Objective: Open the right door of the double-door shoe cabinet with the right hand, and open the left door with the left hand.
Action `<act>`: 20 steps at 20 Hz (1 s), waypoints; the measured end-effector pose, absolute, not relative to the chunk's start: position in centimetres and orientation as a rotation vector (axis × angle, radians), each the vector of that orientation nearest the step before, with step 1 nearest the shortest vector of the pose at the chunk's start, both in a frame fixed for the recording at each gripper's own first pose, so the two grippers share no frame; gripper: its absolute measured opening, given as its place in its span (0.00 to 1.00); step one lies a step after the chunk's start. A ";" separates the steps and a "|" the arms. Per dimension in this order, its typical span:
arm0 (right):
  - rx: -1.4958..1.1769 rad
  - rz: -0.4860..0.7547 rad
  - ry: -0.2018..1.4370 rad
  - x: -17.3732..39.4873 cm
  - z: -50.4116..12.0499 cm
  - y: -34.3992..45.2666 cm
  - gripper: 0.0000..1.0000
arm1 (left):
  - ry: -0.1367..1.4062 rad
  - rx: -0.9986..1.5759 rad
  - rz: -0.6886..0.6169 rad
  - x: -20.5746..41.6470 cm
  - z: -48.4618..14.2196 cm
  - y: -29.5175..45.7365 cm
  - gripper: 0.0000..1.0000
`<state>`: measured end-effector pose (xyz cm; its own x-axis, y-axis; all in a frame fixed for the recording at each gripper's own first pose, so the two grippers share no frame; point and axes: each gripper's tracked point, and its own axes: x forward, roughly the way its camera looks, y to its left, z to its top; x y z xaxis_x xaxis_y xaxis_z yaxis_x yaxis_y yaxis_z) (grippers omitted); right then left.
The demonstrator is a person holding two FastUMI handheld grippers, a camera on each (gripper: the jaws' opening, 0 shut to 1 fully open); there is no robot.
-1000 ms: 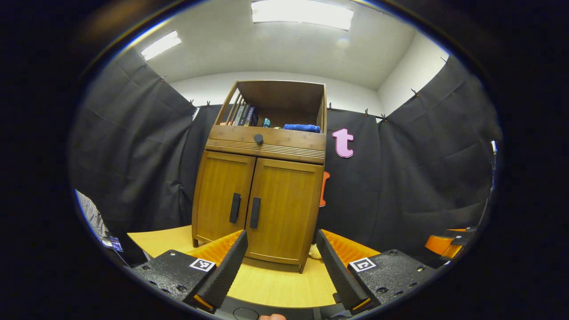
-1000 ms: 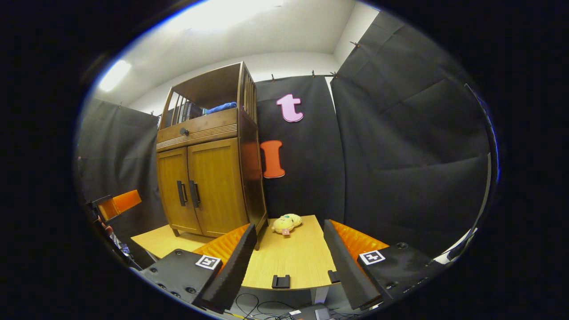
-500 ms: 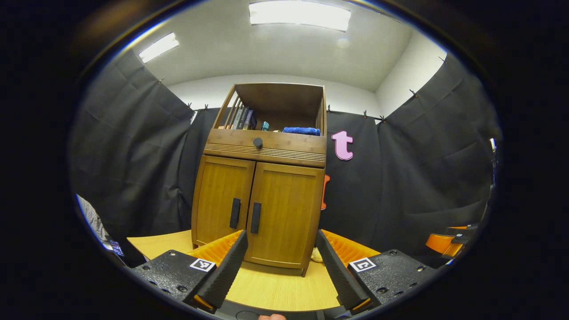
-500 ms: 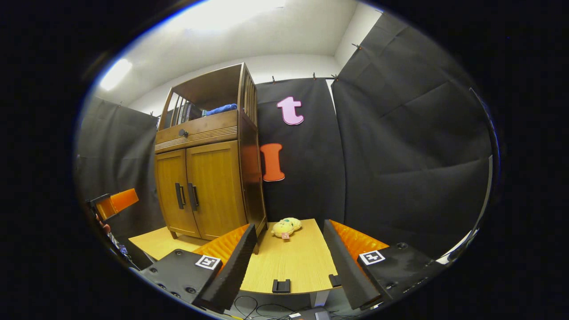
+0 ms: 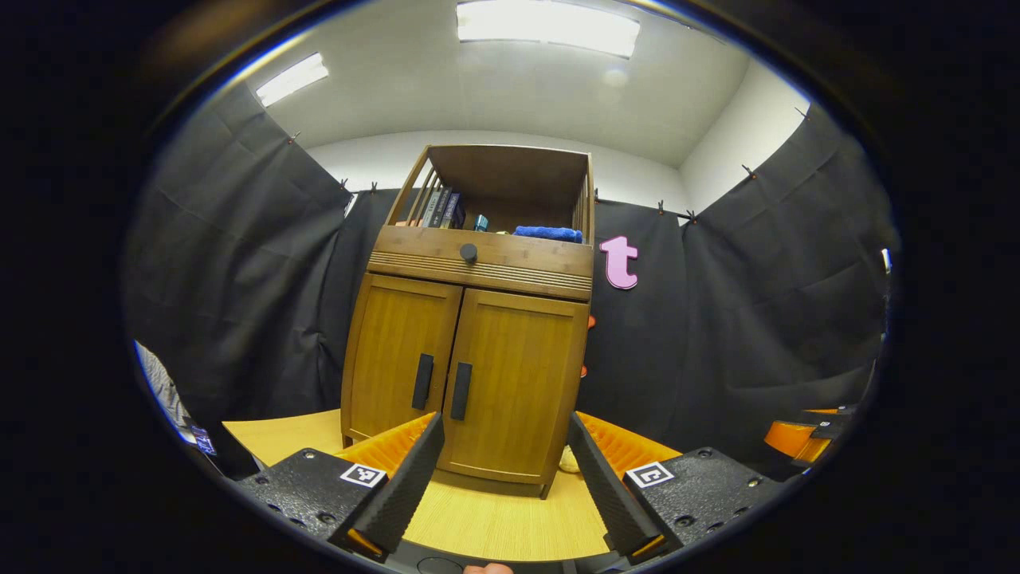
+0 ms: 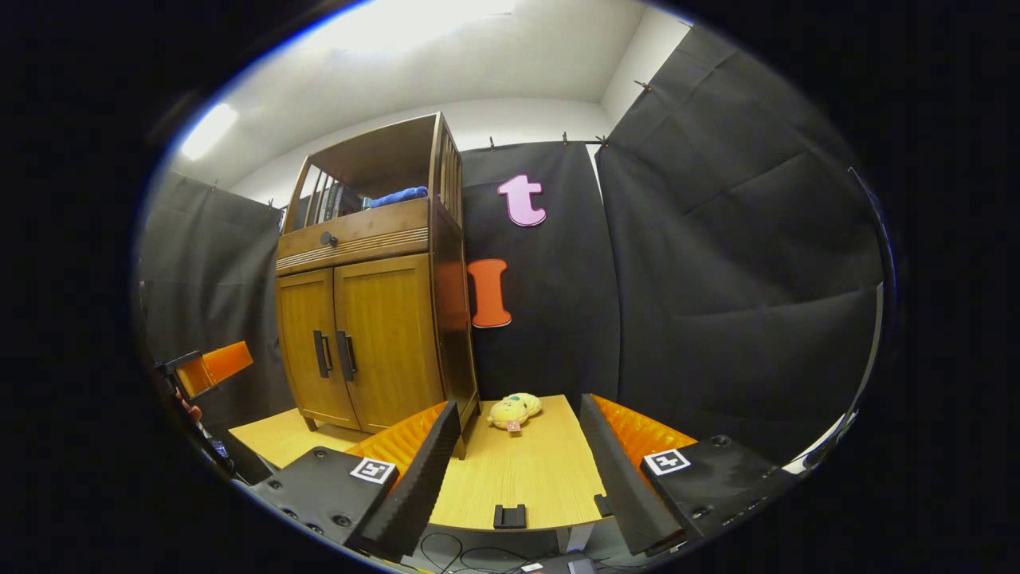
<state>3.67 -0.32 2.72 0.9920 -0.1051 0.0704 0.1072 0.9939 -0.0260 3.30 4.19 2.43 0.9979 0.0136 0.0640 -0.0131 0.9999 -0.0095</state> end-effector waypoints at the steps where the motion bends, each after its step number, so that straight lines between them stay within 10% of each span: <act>1: -0.024 -0.121 -0.071 3.9 2.8 -0.2 0.98 | -0.066 -0.016 0.015 3.6 2.6 4.6 0.92; 20: -0.040 0.100 -0.094 17.1 3.5 27.7 0.98 | -0.066 0.006 0.123 5.2 5.4 25.3 0.95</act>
<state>17.08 27.72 3.55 0.9906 0.1020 0.0913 -0.0982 0.9942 -0.0448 5.22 25.32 5.35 0.9902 0.1227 0.0666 -0.1231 0.9924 0.0019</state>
